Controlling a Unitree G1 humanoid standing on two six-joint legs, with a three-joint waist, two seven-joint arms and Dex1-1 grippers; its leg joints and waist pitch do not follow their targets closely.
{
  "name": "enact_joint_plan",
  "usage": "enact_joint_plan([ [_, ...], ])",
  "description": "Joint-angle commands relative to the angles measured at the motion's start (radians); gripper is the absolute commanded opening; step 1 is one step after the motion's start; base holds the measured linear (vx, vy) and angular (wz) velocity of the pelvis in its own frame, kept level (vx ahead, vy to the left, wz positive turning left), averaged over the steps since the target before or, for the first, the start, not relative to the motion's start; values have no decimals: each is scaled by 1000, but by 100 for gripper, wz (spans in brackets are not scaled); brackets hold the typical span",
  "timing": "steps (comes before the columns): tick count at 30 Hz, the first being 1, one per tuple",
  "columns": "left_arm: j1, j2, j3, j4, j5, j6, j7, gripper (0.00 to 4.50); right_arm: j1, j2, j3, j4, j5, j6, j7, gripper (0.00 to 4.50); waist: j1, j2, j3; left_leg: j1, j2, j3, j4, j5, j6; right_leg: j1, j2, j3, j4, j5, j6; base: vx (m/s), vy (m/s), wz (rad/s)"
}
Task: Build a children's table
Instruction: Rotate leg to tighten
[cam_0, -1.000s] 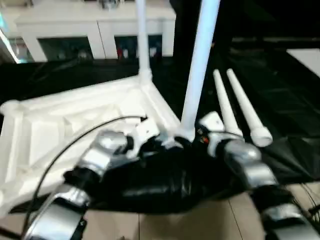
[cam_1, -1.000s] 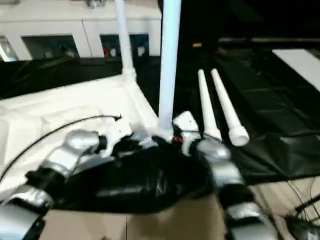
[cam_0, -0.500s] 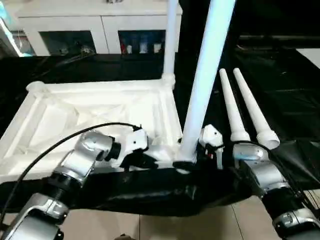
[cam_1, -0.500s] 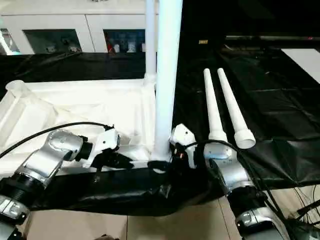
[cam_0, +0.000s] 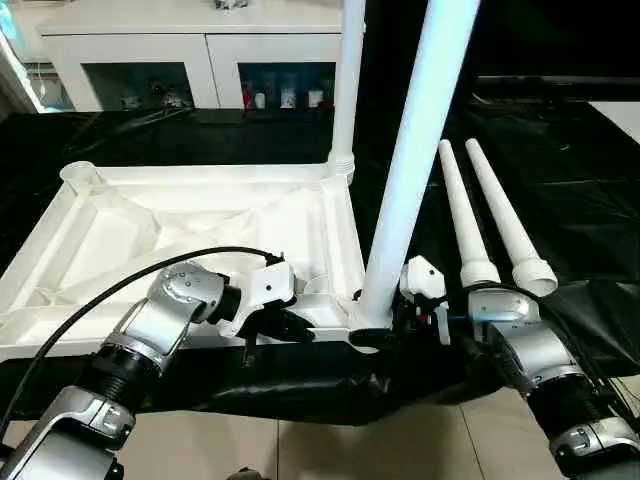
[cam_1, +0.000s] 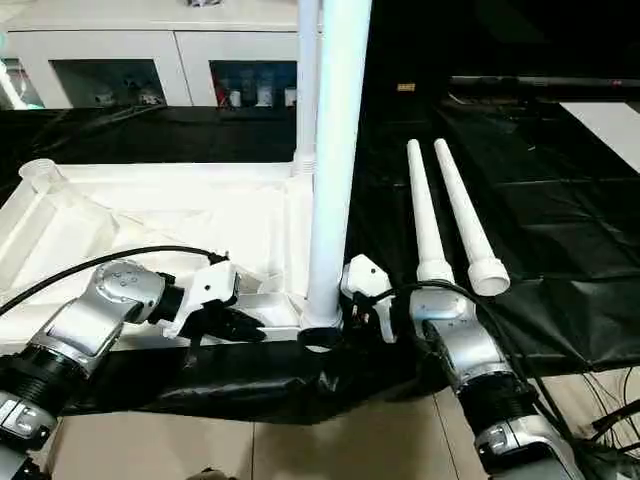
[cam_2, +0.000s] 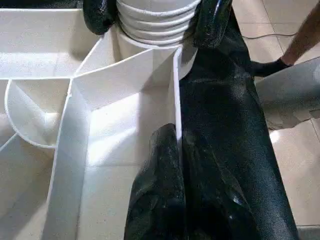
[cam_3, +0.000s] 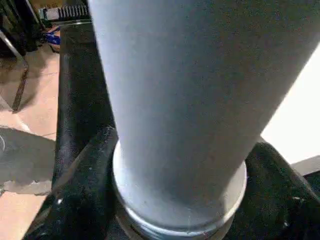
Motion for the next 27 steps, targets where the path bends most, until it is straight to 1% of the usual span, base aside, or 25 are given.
enact_joint_plan([
  [1,6,6,-41,-15,5,0,-54,0,-11,-17,-28,2,7,8,-17,288,-3,-3,-59,22,29,-11,-73,-217,44,44,-41,27,-58,-104,-249,0,0,0],
  [3,6,7,-41,-14,6,1,-54,0,-12,-16,-27,6,6,6,-18,273,-3,-3,-61,23,29,-10,-71,-210,44,44,-41,27,-56,-90,-252,0,0,0],
  [6,7,9,-43,-16,6,4,-56,0,-12,-14,-28,7,7,8,-19,271,-2,-4,-61,21,28,-10,-70,-199,49,45,-40,26,-54,-76,-254,0,0,0],
  [10,8,10,-43,-17,6,6,-56,0,-11,-11,-28,8,9,10,-22,270,-2,-3,-61,23,28,-10,-70,-205,48,44,-40,26,-55,-82,-255,0,0,0],
  [12,-4,-15,-27,18,19,-7,8,0,-23,19,-49,47,-5,10,-113,270,-4,-1,-61,21,27,-11,-70,-201,47,44,-40,26,-54,-77,-256,0,0,0],
  [13,-14,-30,-18,45,31,-4,53,0,-35,39,-65,82,-13,7,-177,270,-5,-1,-61,22,27,-10,-70,-204,45,43,-41,27,-55,-81,-256,0,0,0],
  [14,-24,-44,-11,71,41,-3,92,0,-43,58,-80,111,-14,9,-226,270,-10,-1,-59,24,25,-12,-73,-230,26,42,-42,27,-61,-127,-252,0,0,0],
  [16,-43,-78,8,124,52,3,171,0,-56,97,-106,164,-15,13,-325,270,-15,-1,-54,24,24,-12,-76,-259,13,39,-44,28,-67,-176,-244,0,0,0],
  [17,-49,-92,15,141,54,6,200,0,-59,111,-114,183,-16,14,-362,270,-19,-2,-56,28,24,-16,-79,-284,-4,40,-45,28,-72,-226,-227,0,0,0],
  [18,-55,-113,24,158,51,14,231,0,-62,133,-124,203,-18,17,-414,270,-21,-1,-56,28,24,-15,-79,-285,-6,40,-45,28,-71,-228,-226,0,0,0],
  [19,-55,-113,24,158,51,14,231,0,-62,133,-124,203,-18,17,-414,270,-24,-2,-54,27,25,-15,-81,-290,-9,38,-44,29,-73,-232,-225,0,0,0],
  [20,-65,-148,38,182,48,28,286,0,-65,176,-137,225,-18,32,-500,270,-27,-3,-54,26,25,-16,-82,-295,-12,40,-46,29,-74,-238,-221,0,0,0],
  [21,-70,-161,43,191,48,31,306,0,-66,191,-142,232,-18,38,-530,270,-28,-2,-52,22,23,-17,-84,-296,-14,41,-44,29,-75,-249,-212,0,0,0],
  [22,-80,-185,51,210,49,39,349,0,-69,221,-151,244,-19,46,-590,270,-28,-1,-52,26,24,-18,-85,-306,-17,38,-45,29,-77,-261,-208,0,0,0],
  [23,-107,-233,69,266,61,38,448,0,-83,278,-175,280,-22,60,-726,270,-32,-5,-49,28,21,-18,-86,-332,-25,35,-44,29,-84,-315,-191,0,0,0],
  [24,-118,-249,76,287,66,35,484,0,-89,297,-185,295,-23,64,-772,270,-33,-4,-48,29,19,-18,-86,-340,-27,34,-45,29,-86,-340,-185,0,0,0],
  [25,-118,-249,76,287,66,35,484,0,-89,297,-185,295,-23,64,-772,270,-33,-3,-47,31,19,-20,-88,-350,-32,33,-47,28,-89,-366,-177,0,0,0],
  [26,-135,-277,86,324,73,28,539,0,-103,328,-206,323,-17,66,-848,270,-34,-6,-47,34,20,-21,-88,-368,-37,31,-47,28,-94,-400,-163,0,0,0],
  [27,-153,-304,97,362,77,20,594,0,-118,358,-229,352,-8,67,-918,270,-34,-4,-44,35,19,-23,-90,-388,-39,28,-48,28,-99,-434,-151,0,0,0],
])
